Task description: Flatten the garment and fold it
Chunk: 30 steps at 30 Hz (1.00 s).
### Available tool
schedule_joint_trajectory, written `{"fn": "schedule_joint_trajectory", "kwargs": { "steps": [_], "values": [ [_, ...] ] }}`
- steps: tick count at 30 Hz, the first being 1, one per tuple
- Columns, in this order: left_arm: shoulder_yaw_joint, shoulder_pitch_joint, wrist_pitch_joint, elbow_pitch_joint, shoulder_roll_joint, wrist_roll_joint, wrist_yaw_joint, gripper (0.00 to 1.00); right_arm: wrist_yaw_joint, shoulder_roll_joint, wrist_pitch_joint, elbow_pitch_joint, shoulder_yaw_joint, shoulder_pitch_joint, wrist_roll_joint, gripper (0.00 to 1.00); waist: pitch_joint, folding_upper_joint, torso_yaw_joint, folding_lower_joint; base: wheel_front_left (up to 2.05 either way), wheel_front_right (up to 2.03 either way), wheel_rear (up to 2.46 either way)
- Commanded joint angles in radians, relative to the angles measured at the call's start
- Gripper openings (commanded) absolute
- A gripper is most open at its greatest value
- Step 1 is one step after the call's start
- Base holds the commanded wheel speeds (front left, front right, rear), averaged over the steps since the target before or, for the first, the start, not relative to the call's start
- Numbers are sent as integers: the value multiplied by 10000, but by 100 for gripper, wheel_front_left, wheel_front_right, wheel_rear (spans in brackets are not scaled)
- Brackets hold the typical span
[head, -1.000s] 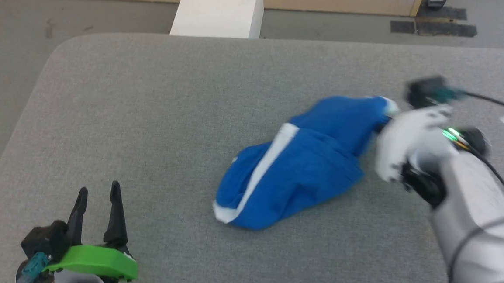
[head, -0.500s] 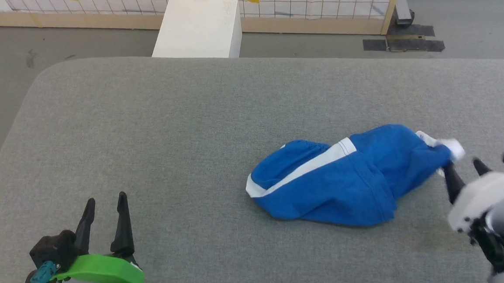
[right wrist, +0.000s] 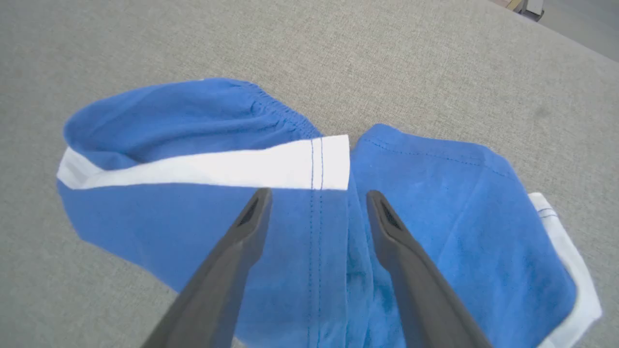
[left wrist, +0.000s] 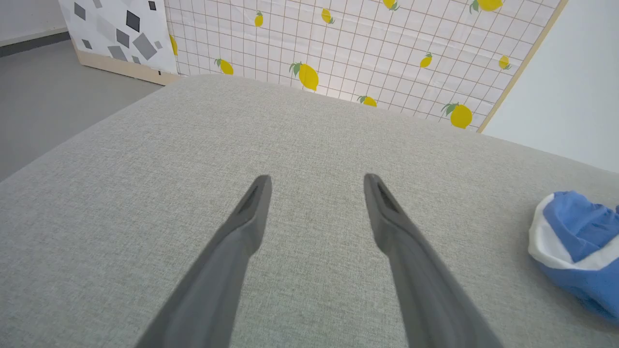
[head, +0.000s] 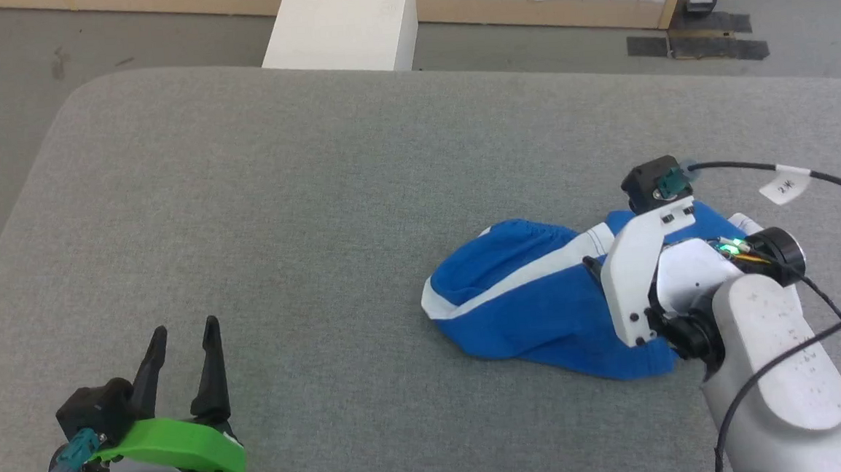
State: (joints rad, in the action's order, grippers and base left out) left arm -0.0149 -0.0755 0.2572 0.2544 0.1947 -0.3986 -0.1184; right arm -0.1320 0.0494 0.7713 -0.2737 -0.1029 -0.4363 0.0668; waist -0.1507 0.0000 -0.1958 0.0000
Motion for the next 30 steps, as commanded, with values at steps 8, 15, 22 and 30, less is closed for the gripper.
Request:
{"fn": "schedule_joint_trajectory", "kwargs": {
  "steps": [8, 15, 22, 30],
  "values": [
    [-221, -449, 41, 231, 171, -190, -86, 100, 13, 8, 157, -917, -263, -651, -254, 100, -343, 0, -292, 0, 0, 0, 0],
    [-206, -340, 43, 261, 198, -213, -98, 100, 13, 8, -598, -871, -730, -497, 660, 0, -173, 0, -157, 0, 0, 0, 0],
    [-384, -197, 44, 196, 201, -91, -101, 100, 13, 8, -350, 913, -1584, 866, 1812, 0, 161, 0, -30, 0, 0, 0, 0],
    [-447, 90, 3, 58, 223, -63, 22, 100, 13, 227, 3742, 4034, -1565, 4709, 1708, 0, 451, 0, 257, 0, 0, 0, 0]
  ]
}}
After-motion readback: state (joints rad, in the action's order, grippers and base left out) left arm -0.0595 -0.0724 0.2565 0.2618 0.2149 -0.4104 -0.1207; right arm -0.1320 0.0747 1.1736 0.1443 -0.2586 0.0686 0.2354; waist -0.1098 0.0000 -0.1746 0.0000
